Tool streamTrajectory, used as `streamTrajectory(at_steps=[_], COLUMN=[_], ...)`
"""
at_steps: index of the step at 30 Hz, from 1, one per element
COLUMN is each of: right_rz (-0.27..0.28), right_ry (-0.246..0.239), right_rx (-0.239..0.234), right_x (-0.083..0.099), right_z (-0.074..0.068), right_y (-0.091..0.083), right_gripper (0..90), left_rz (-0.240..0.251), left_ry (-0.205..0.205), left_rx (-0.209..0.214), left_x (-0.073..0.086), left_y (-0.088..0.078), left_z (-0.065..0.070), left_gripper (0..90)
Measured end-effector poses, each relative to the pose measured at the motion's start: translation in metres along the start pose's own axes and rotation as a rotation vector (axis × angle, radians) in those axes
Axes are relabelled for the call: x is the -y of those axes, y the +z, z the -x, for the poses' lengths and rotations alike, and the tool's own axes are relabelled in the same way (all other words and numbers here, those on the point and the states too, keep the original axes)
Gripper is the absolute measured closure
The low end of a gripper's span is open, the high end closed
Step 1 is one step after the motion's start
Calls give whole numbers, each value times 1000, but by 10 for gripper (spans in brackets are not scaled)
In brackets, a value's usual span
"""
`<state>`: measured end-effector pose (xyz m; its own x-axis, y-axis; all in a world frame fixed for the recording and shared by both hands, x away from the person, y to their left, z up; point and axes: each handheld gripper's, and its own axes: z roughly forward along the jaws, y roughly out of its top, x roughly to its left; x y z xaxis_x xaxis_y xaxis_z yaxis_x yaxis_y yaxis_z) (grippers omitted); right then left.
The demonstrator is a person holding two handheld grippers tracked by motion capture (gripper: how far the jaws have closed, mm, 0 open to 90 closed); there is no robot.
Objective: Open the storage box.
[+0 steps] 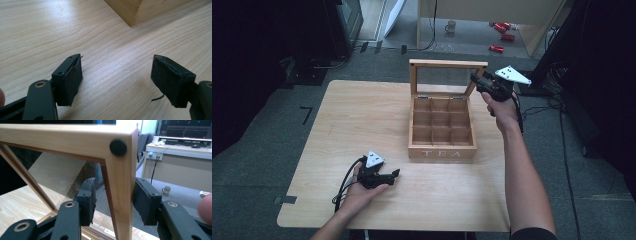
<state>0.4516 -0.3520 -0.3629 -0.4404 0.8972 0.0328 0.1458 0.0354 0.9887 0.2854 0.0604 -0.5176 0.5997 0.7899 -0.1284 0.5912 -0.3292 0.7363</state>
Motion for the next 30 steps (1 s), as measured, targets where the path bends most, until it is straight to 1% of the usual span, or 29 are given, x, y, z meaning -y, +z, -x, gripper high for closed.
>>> streamTrajectory(at_steps=[3,6,10,11,14,21,24,30], right_rz=[16,18,17,14,11,3,10,22], right_ry=[4,16,16,24,24,43,56,66], right_rx=[22,25,30,29,25,20,17,24], right_x=[4,6,9,10,12,15,17,19], right_z=[-1,0,2,3,4,8,10,9], right_y=[4,7,10,12,13,15,16,16], right_gripper=[542,543,547,550,557,584,589,587], left_rz=[0,-1,0,-1,0,-1,0,-1], left_ry=[2,4,5,7,7,9,8,10], left_rx=[3,4,5,5,6,8,9,9], left_x=[0,0,0,0,0,0,0,0], left_y=[0,0,0,0,0,0,0,0], left_z=[0,0,0,0,0,0,0,0], left_gripper=[257,258,258,258,258,260,260,260])
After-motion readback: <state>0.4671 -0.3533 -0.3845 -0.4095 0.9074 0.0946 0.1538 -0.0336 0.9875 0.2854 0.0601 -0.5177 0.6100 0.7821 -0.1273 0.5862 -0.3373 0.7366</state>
